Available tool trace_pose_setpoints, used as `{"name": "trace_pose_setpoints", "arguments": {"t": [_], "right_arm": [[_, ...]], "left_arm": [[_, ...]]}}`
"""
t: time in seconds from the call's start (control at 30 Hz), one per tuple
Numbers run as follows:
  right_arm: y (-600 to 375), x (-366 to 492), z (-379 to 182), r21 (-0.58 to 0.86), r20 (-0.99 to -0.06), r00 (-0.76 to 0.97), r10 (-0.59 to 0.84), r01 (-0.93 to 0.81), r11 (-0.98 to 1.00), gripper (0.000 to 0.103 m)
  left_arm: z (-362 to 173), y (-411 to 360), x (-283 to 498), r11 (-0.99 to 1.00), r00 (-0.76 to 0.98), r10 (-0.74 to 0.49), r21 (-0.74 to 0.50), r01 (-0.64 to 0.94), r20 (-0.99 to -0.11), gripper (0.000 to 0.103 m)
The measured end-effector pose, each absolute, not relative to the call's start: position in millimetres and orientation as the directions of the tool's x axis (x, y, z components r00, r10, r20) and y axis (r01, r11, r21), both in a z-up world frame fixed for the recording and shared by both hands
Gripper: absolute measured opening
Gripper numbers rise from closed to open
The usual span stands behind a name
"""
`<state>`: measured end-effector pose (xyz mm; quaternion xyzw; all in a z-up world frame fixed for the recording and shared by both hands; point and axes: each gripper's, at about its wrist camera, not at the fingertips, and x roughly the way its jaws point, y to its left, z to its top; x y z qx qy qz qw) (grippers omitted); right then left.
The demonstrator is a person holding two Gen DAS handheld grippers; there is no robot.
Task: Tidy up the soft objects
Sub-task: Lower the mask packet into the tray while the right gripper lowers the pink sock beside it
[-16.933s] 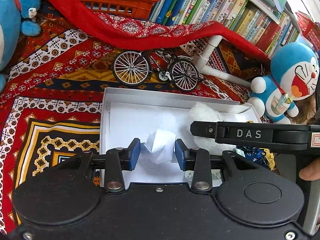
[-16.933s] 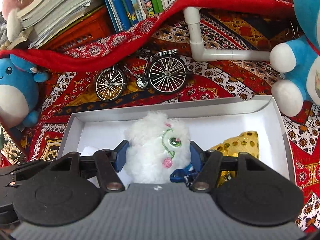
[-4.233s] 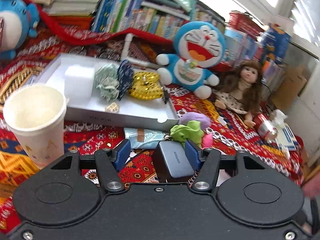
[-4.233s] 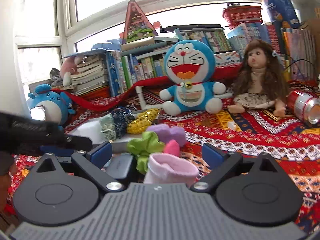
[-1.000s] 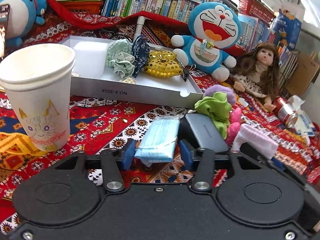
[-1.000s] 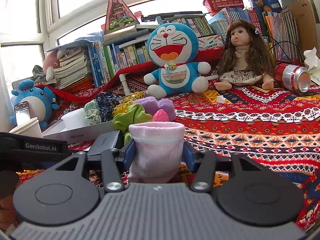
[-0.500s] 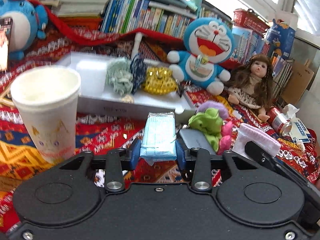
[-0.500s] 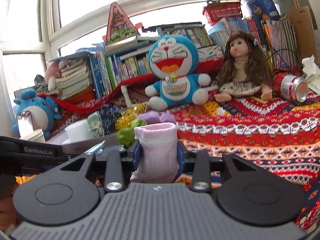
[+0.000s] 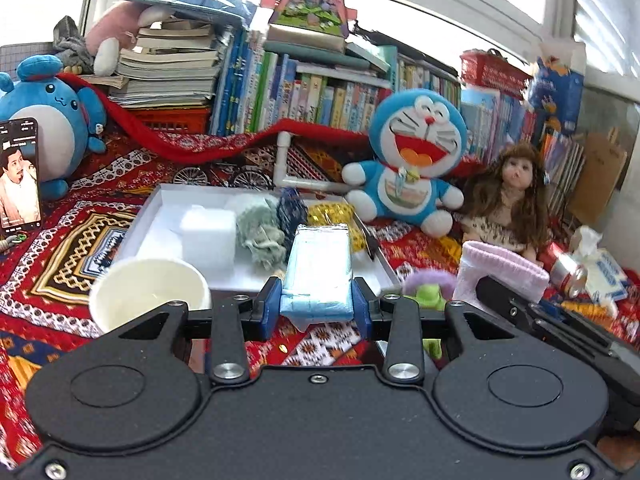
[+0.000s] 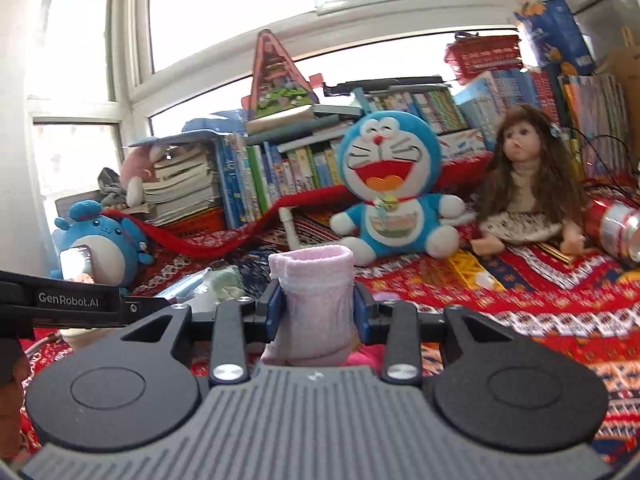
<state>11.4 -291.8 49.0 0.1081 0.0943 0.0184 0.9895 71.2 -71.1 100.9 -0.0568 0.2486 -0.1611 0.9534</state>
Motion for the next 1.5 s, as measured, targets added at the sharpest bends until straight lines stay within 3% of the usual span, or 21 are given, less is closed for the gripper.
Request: {"name": "trace_pose_setpoints", "arguments": {"t": [0.2,0.5,0.87,1.17,1.5], "right_arm": [[-285,35,73,0.226,-0.183,0.977,0.111,-0.068,0.972,0.041],[-272,82,102,0.221,-0.232,0.957,0.173,-0.122,0.968,0.041],[-245,132,95,0.175,-0.372,0.905,0.207,-0.150,0.973,0.041],[-232,180,80,0.173,-0.504,0.840,0.199,-0.128,0.977,0.041],[-228,217,70,0.172,-0.587,0.788,0.185,-0.103,0.980,0.041]], "left_arm": [[135,-37,89,0.948,0.846,-0.315,-0.184,0.260,-0.430,0.035],[159,10,135,0.957,0.824,-0.288,-0.179,0.228,-0.488,0.036],[122,42,218,0.960,0.693,-0.264,-0.254,0.120,-0.671,0.035],[94,35,258,0.975,0.640,-0.216,-0.194,0.107,-0.738,0.035],[72,19,294,0.982,0.563,-0.184,-0.128,0.138,-0.806,0.036]]}}
